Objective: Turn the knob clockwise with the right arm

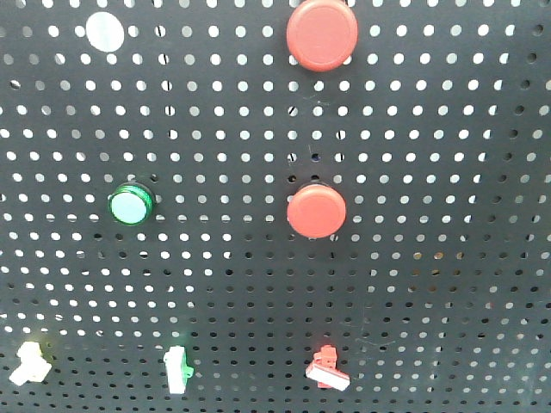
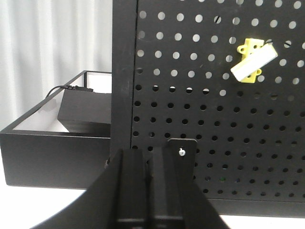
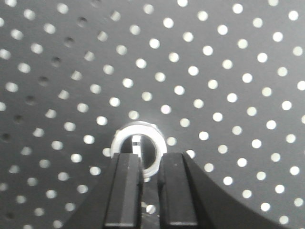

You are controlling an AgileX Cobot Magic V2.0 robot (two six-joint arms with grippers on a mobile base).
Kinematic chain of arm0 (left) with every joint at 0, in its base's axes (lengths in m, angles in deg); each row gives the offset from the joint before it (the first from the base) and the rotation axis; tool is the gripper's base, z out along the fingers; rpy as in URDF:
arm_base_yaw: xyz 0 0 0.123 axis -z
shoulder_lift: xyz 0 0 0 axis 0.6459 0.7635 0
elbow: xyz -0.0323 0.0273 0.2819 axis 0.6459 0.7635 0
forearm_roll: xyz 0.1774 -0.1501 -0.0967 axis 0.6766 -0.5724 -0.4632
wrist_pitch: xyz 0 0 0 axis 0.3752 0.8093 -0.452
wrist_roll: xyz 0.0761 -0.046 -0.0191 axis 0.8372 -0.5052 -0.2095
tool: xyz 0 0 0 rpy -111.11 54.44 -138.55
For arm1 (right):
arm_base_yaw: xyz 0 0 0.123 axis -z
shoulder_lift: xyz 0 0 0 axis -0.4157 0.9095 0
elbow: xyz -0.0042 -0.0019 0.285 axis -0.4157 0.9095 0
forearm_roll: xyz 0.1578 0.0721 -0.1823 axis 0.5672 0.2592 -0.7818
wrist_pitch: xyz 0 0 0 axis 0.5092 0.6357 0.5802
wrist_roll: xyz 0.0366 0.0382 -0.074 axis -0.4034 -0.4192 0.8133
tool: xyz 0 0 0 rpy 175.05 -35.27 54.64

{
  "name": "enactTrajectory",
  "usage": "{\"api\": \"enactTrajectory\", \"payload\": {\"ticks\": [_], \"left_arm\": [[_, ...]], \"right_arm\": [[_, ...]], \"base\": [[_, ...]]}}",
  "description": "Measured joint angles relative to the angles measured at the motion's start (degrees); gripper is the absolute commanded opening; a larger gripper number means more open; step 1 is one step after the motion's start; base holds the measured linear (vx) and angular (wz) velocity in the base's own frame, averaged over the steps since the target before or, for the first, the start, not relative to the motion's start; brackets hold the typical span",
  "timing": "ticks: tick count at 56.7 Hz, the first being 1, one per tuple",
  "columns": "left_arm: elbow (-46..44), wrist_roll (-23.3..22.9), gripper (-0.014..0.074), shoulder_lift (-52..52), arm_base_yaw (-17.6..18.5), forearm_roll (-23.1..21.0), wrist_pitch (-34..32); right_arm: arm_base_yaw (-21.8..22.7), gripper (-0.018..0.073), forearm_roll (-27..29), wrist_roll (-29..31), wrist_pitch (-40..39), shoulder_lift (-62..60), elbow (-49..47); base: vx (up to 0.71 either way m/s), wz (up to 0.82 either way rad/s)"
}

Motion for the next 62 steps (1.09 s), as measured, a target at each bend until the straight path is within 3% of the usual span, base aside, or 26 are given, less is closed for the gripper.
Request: {"api": "enactTrajectory", "payload": {"ticks": [37,44,51,55,62], "left_arm": [[0.0,0.0,-0.0006,0.0,0.0,0.0,0.0],[0.0,0.0,-0.0006,0.0,0.0,0.0,0.0],[0.0,0.0,-0.0006,0.0,0.0,0.0,0.0],[0.0,0.0,-0.0006,0.0,0.0,0.0,0.0],[0.0,0.0,-0.0006,0.0,0.0,0.0,0.0]], "right_arm": [[0.0,0.0223,-0.4,-3.0,-1.9,2.9,0.0],[0.0,0.0142,-0.6,-3.1,-1.9,3.1,-0.1],[0.0,-0.0004,-0.6,-3.9,-1.7,3.2,-0.2],[0.0,-0.0015,-0.6,-7.1,-1.6,3.2,-0.2],[0.0,-0.001,-0.6,-17.8,-1.5,3.2,-0.2]], "base": [[0.0,0.0],[0.0,0.0],[0.0,0.0],[0.0,0.0],[0.0,0.0]]}}
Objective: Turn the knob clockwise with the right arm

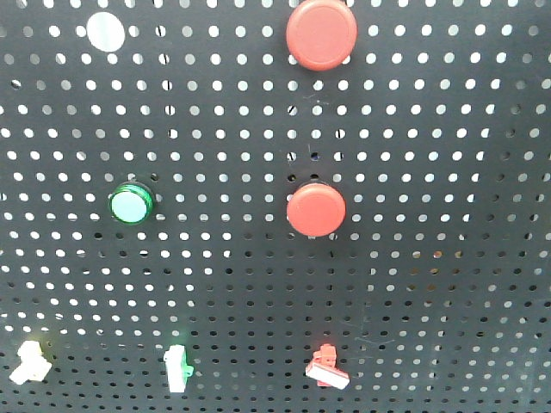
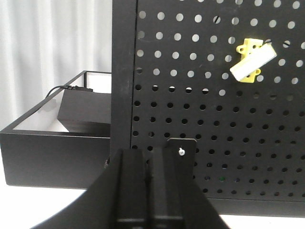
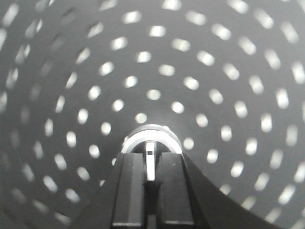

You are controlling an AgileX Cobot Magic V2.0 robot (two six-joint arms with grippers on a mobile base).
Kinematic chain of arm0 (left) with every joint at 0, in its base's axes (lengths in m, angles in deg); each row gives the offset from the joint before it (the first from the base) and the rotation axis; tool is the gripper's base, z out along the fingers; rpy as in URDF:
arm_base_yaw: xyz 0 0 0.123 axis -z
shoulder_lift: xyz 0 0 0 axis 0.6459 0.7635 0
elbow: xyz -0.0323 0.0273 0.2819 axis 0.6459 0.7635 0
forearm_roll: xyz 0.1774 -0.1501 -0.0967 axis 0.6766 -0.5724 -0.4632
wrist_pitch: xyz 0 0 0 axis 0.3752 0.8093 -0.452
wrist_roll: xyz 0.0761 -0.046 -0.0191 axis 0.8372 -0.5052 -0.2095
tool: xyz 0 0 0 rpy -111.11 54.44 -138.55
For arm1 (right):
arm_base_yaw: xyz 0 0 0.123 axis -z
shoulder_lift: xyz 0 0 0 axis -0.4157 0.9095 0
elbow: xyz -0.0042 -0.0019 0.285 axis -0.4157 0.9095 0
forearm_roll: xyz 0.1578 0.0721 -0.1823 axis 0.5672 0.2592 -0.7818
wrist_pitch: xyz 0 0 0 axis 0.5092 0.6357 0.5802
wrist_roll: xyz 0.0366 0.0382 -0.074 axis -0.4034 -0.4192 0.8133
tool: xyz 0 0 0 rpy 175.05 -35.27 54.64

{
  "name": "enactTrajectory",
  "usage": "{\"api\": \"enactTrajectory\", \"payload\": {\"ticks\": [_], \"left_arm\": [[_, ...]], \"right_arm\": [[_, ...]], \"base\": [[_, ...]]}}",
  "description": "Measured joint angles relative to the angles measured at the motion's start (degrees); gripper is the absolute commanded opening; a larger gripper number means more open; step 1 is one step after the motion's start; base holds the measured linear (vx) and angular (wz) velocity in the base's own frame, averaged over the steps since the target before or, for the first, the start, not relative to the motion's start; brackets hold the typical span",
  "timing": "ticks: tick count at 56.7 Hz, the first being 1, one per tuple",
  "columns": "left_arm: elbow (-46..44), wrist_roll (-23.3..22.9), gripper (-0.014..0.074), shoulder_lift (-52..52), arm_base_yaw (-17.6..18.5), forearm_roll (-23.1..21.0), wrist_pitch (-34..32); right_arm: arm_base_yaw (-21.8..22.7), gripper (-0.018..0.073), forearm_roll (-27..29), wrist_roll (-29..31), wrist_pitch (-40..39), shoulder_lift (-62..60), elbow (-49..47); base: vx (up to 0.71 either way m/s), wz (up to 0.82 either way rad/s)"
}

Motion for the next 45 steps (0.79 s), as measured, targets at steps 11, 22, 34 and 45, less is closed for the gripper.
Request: {"api": "enactTrajectory", "payload": {"ticks": [11,22,34,45], "left_arm": [[0.0,0.0,-0.0006,0.0,0.0,0.0,0.0],[0.0,0.0,-0.0006,0.0,0.0,0.0,0.0],[0.0,0.0,-0.0006,0.0,0.0,0.0,0.0],[0.0,0.0,-0.0006,0.0,0.0,0.0,0.0]], "right_arm": [[-0.1,-0.0009,0.7,-28.1,0.1,0.0,0.0],[-0.1,-0.0009,3.6,-59.4,0.1,0.0,-0.1],[-0.1,-0.0008,3.6,-74.4,0.0,0.0,-0.1],[-0.1,0.0026,2.1,-75.5,0.1,0.0,-0.1]], "base": [[0.0,0.0],[0.0,0.0],[0.0,0.0],[0.0,0.0]]}}
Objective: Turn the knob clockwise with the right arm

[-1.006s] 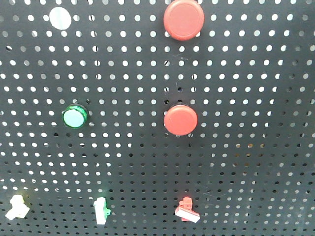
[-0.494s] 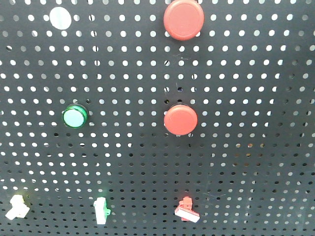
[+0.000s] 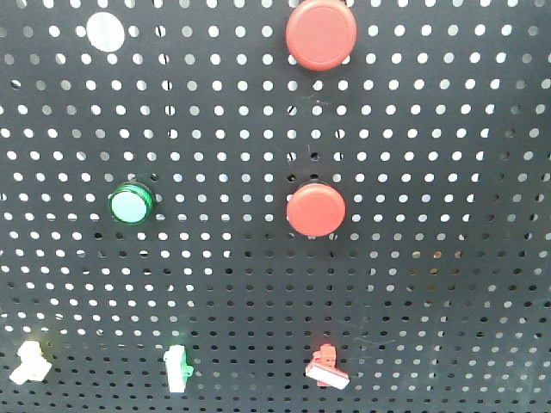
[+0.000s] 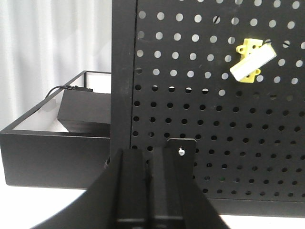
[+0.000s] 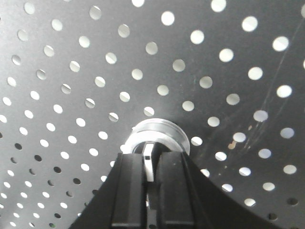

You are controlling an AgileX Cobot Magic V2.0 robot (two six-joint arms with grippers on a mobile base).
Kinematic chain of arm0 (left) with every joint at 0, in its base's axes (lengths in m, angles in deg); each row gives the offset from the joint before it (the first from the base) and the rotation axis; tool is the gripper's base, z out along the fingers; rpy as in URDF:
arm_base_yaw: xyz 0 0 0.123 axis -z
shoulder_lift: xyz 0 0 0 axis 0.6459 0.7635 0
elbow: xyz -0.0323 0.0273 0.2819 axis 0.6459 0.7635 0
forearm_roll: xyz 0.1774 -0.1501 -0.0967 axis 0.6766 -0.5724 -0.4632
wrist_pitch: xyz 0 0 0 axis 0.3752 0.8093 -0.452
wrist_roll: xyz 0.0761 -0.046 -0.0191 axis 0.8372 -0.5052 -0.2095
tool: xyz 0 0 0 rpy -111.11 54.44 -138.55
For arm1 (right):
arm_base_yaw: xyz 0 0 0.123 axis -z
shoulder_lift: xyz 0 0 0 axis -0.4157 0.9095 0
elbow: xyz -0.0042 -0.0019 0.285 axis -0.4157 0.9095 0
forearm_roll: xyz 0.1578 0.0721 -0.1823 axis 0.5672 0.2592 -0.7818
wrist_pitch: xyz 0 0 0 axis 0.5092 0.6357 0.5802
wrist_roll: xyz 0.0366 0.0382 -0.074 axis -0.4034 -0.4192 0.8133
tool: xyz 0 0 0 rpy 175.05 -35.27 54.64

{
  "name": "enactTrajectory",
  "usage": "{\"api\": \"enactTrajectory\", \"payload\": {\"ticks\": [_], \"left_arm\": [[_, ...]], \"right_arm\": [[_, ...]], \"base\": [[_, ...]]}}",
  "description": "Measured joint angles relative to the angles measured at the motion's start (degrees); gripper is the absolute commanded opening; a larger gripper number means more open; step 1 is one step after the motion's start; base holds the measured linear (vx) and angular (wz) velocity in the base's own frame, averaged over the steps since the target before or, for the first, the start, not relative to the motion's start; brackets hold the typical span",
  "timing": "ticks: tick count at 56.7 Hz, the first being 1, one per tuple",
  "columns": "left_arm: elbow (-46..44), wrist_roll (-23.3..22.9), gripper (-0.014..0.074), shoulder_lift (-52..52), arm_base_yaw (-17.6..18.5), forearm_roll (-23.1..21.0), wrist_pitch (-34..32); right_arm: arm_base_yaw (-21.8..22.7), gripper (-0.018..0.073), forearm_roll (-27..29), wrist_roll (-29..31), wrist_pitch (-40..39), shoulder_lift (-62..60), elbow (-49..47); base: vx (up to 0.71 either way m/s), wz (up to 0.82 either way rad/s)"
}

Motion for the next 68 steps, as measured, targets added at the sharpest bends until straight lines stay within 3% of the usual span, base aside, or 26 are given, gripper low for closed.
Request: {"api": "enactTrajectory", "payload": {"ticks": [13,28,39,51,63,68], "left_arm": [[0.0,0.0,-0.0006,0.0,0.0,0.0,0.0],[0.0,0.0,-0.0006,0.0,0.0,0.0,0.0],[0.0,0.0,-0.0006,0.0,0.0,0.0,0.0],[0.0,0.0,-0.0006,0.0,0.0,0.0,0.0],[0.0,0.0,-0.0006,0.0,0.0,0.0,0.0],[0.0,0.0,-0.0006,0.0,0.0,0.0,0.0]], "right_arm": [[-0.1,0.0158,-0.7,-0.3,0.0,0.0,0.0],[-0.1,0.0388,-0.6,-0.7,-0.2,-0.4,0.0],[-0.1,0.0424,-0.6,4.9,6.7,-2.9,0.2],[-0.1,0.0328,1.8,19.2,20.2,-10.1,0.3],[-0.1,-0.0004,3.0,50.2,28.1,-18.8,1.8],[-0.1,-0.0015,3.7,58.6,29.5,-23.1,5.1]], "base": [[0.0,0.0],[0.0,0.0],[0.0,0.0],[0.0,0.0],[0.0,0.0],[0.0,0.0]]}}
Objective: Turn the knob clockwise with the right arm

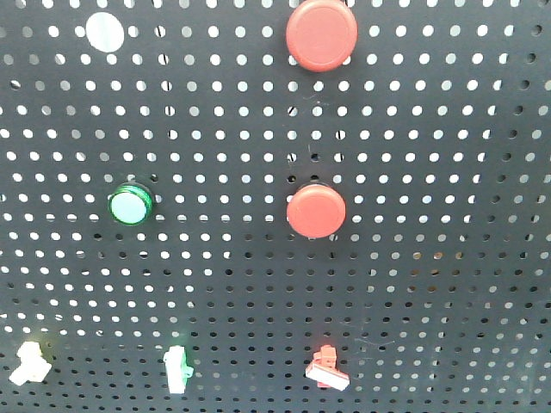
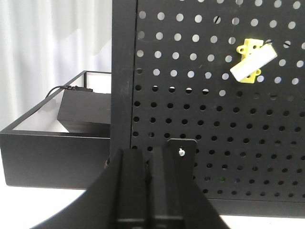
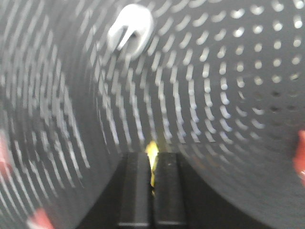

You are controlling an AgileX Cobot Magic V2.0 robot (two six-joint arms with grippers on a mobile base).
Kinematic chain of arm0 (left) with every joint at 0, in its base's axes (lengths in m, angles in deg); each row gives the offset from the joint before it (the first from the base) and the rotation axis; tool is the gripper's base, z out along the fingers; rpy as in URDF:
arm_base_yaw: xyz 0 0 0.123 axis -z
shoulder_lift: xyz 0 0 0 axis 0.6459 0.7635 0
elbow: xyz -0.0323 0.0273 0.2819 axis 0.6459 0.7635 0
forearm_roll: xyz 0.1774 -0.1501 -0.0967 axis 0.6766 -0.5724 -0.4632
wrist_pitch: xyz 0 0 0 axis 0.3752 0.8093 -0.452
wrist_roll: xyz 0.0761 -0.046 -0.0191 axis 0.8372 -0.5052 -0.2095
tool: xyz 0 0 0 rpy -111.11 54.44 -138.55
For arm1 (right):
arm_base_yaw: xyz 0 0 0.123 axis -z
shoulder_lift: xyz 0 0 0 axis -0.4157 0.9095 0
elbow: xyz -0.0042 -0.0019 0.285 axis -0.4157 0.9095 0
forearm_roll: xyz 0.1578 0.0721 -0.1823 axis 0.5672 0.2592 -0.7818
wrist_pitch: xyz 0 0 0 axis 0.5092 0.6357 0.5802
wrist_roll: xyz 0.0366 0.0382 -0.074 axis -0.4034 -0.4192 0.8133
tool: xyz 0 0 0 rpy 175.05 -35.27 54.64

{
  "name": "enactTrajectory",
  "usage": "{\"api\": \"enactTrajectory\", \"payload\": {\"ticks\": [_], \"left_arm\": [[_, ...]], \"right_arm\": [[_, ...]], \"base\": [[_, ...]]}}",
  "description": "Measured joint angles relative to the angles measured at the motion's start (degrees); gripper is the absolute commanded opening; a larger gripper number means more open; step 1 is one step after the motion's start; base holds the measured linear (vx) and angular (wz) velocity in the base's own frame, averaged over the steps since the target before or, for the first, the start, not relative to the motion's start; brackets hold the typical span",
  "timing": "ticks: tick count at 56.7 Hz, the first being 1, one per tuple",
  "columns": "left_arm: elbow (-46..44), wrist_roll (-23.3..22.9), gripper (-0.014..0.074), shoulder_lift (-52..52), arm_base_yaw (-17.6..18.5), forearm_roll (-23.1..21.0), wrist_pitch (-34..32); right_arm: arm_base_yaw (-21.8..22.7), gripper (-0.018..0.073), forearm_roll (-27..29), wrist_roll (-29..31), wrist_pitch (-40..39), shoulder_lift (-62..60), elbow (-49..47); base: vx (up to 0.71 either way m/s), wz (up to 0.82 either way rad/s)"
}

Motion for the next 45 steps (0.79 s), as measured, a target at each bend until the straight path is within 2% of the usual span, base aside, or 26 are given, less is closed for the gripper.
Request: {"api": "enactTrajectory", "payload": {"ticks": [8,18,24,45], "left_arm": [[0.0,0.0,-0.0006,0.0,0.0,0.0,0.0],[0.0,0.0,-0.0006,0.0,0.0,0.0,0.0],[0.0,0.0,-0.0006,0.0,0.0,0.0,0.0],[0.0,0.0,-0.0006,0.0,0.0,0.0,0.0]], "right_arm": [[0.0,-0.0013,-2.0,4.2,-0.8,-5.9,7.6],[0.0,-0.0012,-9.5,6.0,-10.0,-7.5,17.8],[0.0,-0.0012,-11.8,6.1,-14.1,-7.5,22.1],[0.0,-0.0012,-12.4,6.2,-15.7,-7.5,30.7]], "base": [[0.0,0.0],[0.0,0.0],[0.0,0.0],[0.0,0.0]]}}
